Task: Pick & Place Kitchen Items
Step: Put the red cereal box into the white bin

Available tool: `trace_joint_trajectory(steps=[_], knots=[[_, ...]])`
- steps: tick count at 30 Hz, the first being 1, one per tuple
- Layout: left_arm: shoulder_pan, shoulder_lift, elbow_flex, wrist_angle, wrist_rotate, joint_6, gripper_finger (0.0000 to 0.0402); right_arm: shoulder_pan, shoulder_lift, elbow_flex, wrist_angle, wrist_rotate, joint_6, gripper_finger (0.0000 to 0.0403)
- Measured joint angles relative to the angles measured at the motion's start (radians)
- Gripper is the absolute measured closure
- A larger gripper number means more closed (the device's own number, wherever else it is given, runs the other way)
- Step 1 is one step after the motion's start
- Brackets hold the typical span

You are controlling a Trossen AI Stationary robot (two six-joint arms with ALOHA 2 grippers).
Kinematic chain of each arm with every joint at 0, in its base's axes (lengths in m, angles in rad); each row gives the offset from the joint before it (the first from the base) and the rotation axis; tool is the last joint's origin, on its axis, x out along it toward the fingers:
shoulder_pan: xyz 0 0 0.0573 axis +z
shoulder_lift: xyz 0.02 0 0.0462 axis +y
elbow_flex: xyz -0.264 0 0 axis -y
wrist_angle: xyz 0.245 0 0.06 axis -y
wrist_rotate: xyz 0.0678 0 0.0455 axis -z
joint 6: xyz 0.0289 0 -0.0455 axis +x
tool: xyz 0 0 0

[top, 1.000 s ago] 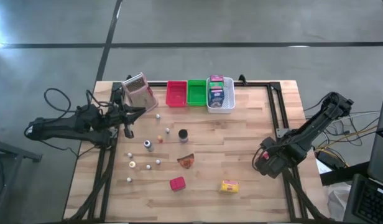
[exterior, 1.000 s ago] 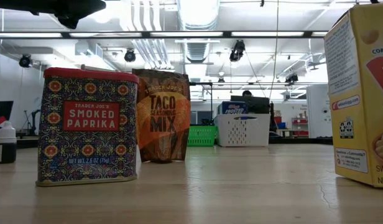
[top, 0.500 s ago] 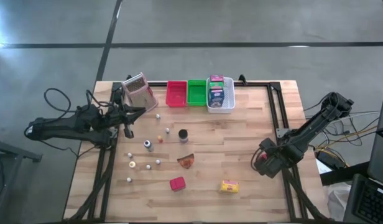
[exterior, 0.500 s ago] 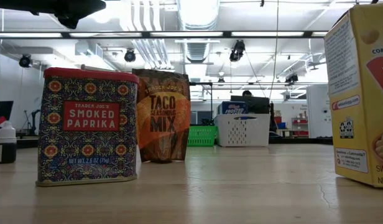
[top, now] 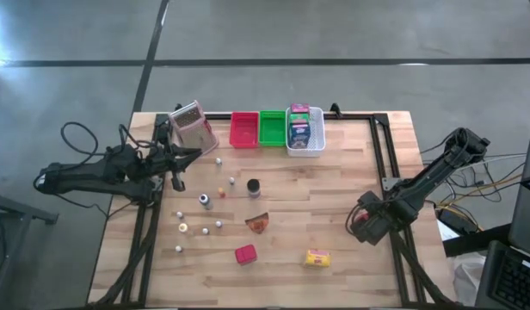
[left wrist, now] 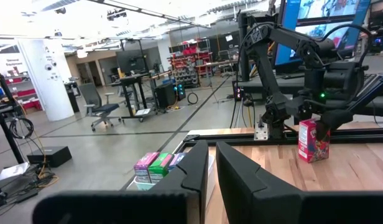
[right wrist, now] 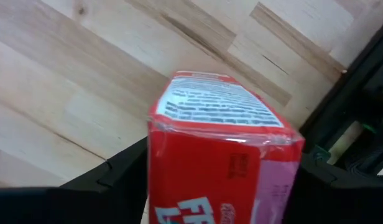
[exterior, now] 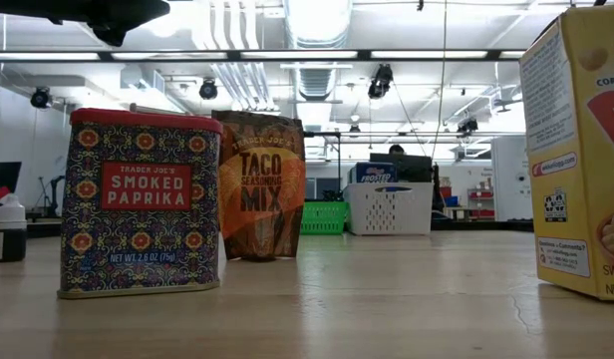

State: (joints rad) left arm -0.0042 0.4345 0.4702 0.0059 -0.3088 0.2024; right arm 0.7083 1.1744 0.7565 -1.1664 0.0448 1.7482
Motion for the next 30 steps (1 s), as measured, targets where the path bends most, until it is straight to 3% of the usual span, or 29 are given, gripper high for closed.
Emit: trace_joint_trajectory(steps=[5,30], knots=[[0.0,0.0,0.0,0.0,0.0,0.0,0.0362,0.0,0.0,-0.013,0.005,0.0,0.0,0.0133],[0.0,0.0,0.0,0.0,0.0,0.0,0.0362,-0.001,-0.002,-0.029,0.03,-0.003,-0.002,0.021]])
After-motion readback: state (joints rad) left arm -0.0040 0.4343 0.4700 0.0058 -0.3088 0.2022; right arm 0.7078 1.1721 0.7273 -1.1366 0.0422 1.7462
